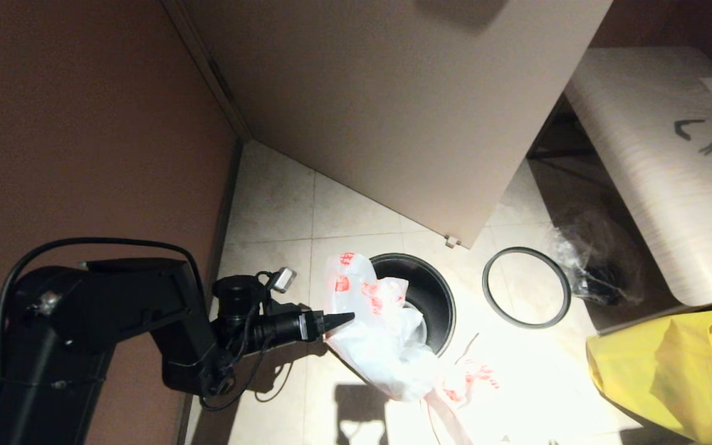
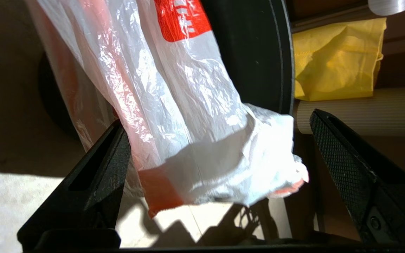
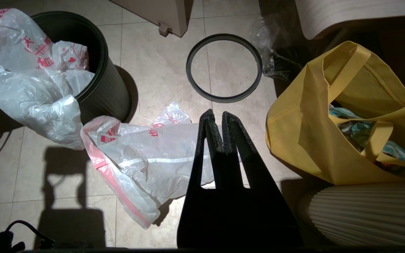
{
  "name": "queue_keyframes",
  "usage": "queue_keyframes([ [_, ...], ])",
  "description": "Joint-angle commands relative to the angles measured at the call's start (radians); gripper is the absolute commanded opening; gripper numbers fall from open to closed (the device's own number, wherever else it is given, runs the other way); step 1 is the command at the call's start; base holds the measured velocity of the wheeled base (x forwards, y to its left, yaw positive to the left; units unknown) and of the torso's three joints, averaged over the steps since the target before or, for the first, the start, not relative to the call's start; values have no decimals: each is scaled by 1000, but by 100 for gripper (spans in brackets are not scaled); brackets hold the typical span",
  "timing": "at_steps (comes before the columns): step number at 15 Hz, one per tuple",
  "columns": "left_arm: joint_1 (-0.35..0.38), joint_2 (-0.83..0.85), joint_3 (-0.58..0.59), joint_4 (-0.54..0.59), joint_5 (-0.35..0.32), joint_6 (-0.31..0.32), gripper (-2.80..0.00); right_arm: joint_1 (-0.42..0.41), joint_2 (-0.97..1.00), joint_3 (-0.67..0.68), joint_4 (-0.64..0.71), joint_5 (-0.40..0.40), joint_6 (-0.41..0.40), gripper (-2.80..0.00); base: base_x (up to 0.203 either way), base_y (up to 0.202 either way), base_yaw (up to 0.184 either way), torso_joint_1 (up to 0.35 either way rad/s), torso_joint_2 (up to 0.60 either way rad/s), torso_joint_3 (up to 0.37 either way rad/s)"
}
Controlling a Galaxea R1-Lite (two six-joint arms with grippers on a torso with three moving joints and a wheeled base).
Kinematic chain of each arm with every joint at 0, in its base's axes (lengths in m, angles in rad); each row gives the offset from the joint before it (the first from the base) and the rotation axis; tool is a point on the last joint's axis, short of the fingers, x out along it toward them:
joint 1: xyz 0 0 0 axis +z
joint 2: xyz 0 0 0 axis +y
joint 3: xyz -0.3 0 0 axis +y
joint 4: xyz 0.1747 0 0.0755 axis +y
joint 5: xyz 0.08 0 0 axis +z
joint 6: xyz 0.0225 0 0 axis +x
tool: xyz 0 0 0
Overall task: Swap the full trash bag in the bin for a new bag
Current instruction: Put the new garbage bag on the trash can
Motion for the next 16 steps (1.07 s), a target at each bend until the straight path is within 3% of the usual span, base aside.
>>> queue_keyframes([
  [1,-2,-60,47,-6,-5,-2,0,0,0,0,0,0,0,-280,0,0,0,0,0,0],
  [3,-9,-109,71,41,-1,-3,0,0,1,0,0,0,0,-280,0,0,0,0,0,0],
  [6,-10,-183,21,267,0,-3,0,0,1,0,0,0,0,-280,0,0,0,0,0,0],
  [16,-1,-226,92,271,-5,-2,0,0,1,0,0,0,0,-280,0,0,0,0,0,0],
])
